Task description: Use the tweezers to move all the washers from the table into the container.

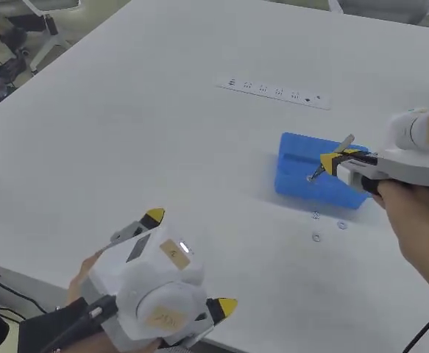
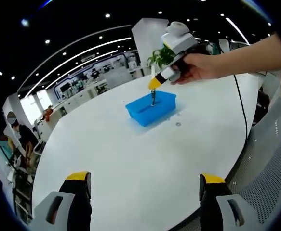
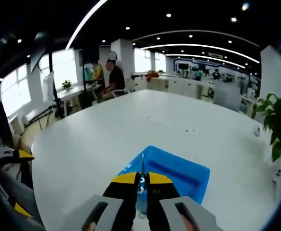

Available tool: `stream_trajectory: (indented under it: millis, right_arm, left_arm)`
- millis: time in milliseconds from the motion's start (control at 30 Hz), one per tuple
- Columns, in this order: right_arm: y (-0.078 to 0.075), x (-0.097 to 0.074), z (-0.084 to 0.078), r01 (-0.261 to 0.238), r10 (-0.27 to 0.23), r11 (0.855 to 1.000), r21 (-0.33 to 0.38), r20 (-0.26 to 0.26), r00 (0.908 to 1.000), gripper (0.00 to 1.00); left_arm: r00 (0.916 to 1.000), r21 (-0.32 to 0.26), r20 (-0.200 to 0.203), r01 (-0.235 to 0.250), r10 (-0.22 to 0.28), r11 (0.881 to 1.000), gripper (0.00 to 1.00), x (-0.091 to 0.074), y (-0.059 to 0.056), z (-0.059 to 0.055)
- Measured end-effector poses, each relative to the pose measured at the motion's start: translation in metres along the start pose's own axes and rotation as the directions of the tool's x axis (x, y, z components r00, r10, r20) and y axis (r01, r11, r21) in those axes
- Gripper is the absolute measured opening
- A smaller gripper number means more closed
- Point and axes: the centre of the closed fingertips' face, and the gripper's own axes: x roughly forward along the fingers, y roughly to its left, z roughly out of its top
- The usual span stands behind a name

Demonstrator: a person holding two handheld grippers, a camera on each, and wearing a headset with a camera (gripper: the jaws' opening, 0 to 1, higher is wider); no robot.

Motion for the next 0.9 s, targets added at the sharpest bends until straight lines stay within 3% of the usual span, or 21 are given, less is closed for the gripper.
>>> stream_trajectory:
  millis: [900]
  right_arm:
    - [-0.013,0.035,-0.016,0.0,0.001,1.0,0.017,-0.059,0.9983,0.02]
  left_arm:
    - [0.9992,0.006,-0.036,0.016,-0.016,1.0,0.95,0.002,-0.003,-0.006]
